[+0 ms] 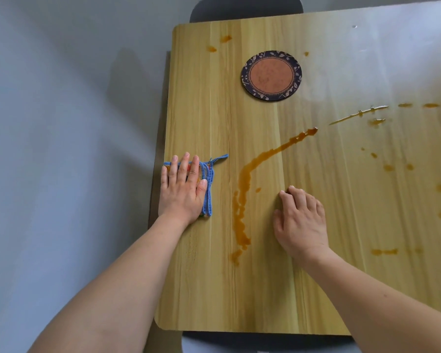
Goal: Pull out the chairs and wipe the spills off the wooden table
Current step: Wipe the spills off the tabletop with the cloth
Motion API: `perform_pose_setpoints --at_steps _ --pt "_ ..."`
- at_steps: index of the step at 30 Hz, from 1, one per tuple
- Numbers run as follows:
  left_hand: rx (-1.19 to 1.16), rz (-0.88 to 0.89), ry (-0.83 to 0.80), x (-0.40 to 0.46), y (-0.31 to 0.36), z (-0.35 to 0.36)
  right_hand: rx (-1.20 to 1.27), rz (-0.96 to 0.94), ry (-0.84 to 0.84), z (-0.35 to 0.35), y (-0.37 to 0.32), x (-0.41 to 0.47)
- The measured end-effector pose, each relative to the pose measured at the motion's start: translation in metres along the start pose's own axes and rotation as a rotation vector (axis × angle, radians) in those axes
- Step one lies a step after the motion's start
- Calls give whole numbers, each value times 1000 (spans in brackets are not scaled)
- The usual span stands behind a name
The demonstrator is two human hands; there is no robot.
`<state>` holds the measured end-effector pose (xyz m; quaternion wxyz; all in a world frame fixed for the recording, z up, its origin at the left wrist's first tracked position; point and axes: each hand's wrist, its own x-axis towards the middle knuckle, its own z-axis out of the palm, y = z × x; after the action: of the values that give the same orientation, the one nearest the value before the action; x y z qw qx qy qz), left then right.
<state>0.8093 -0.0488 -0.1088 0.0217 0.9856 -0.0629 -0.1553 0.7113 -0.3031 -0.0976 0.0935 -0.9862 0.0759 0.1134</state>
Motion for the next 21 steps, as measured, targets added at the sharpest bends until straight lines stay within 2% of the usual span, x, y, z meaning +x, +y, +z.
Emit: perform_pose_setpoints --at_steps 7,12,21 --pt "11 20 4 28 -1 -11 103 -109 98 -45 -34 88" --pt "21 24 22 50 -1 -17 64 -277 32 -58 -69 157" --pt "12 33 46 108 -5 -28 51 -362 -16 -58 -93 221"
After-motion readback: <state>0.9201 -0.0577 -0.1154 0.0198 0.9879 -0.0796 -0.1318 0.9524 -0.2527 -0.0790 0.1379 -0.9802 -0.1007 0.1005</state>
